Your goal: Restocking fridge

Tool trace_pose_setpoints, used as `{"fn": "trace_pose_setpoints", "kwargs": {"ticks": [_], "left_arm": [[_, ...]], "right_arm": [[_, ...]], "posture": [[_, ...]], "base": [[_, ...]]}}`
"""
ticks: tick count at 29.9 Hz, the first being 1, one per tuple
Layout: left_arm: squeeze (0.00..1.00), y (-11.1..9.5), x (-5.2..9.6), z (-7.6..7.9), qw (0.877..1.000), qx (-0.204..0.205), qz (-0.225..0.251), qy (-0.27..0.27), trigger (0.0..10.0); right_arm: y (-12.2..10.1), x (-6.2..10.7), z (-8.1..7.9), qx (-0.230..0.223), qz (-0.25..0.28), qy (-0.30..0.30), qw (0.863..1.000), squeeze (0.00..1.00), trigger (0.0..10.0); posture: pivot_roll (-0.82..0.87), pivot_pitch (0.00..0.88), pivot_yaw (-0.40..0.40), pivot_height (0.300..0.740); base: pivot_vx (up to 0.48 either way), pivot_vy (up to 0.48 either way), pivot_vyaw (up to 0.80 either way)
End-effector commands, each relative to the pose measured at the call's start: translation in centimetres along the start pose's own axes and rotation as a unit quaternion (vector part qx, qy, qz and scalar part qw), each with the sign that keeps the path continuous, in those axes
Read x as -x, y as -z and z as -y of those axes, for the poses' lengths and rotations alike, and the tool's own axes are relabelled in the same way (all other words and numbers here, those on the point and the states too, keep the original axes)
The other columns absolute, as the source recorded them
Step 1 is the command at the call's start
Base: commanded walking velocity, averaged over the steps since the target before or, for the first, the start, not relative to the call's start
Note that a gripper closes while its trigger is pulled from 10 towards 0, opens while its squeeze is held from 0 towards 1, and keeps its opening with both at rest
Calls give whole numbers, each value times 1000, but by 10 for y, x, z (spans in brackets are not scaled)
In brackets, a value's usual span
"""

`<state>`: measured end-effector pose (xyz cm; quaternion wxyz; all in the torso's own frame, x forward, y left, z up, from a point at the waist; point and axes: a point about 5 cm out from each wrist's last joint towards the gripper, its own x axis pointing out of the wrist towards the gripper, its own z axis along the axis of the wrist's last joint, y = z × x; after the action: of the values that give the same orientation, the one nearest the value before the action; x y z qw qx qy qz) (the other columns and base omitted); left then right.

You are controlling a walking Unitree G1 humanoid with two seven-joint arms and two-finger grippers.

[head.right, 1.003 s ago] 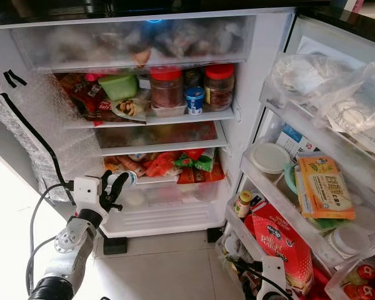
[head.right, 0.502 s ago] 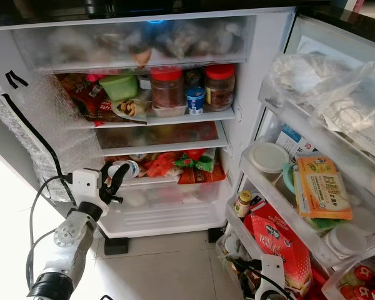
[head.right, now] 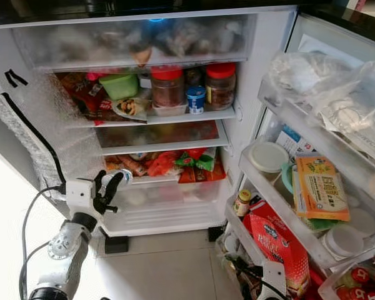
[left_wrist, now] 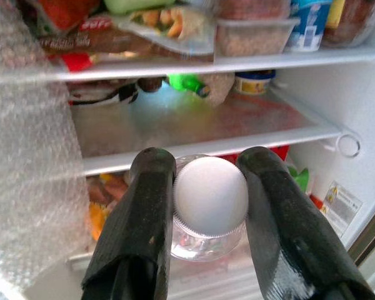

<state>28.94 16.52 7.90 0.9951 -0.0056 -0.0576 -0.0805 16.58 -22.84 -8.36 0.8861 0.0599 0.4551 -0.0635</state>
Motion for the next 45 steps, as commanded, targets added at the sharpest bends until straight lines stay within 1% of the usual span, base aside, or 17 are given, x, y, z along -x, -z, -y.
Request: {"fn": "trace_pose_setpoints", "kwargs": {"ticks": [1, 7, 13, 14, 16, 22, 29, 36, 42, 45], "left_arm": [[0, -5, 0, -1, 1000, 6, 7, -4, 10000], [0, -2, 3, 3, 1000, 8, 3, 2, 10000], [0, -4, 2, 0, 1000, 7, 5, -3, 10000], [0, -2, 5, 0, 1000, 8, 0, -5, 10000], [0, 0, 6, 0, 1000, 8, -4, -6, 10000], [0, -2, 2, 0, 1000, 9, -2, -9, 10000], [0, 0, 4, 3, 1000, 10, -3, -4, 10000], [0, 0, 3, 7, 1000, 13, -5, 4, 10000], [0, 3, 7, 9, 1000, 11, -11, 6, 10000], [0, 2, 7, 9, 1000, 11, -10, 6, 10000]], "right_arm": [[3, 2, 5, 2, 0, 7, 1000, 0, 10000], [6, 3, 7, 3, -3, 7, 1000, 0, 10000], [5, 2, 6, 9, -5, 4, 1000, 0, 10000], [5, 2, 6, 11, -7, 2, 1000, 0, 10000], [6, 3, 6, 13, -8, 0, 1000, 0, 10000], [6, 3, 7, 19, -9, 1, 1000, 0, 10000], [6, 3, 8, 18, -11, 1, 1000, 0, 10000], [7, 3, 8, 19, -12, 0, 1000, 0, 10000], [6, 3, 8, 16, -10, -3, 1000, 0, 10000], [6, 3, 8, 19, -10, -4, 1000, 0, 10000]], "posture": [[7, 85, 3, 740], [9, 82, -6, 740], [10, 78, -8, 740], [-3, 54, -9, 740], [-2, 54, -10, 740], [3, 63, -15, 740], [-5, 80, -18, 740], [-1, 96, -21, 740], [0, 99, -21, 740], [0, 106, -22, 740]], "base": [[0, 0, 0], [182, 0, 0], [281, 0, 0], [281, 0, 0], [279, 0, 0], [279, 0, 0], [271, 0, 0], [0, 0, 0], [0, 0, 0], [0, 0, 0]]}}
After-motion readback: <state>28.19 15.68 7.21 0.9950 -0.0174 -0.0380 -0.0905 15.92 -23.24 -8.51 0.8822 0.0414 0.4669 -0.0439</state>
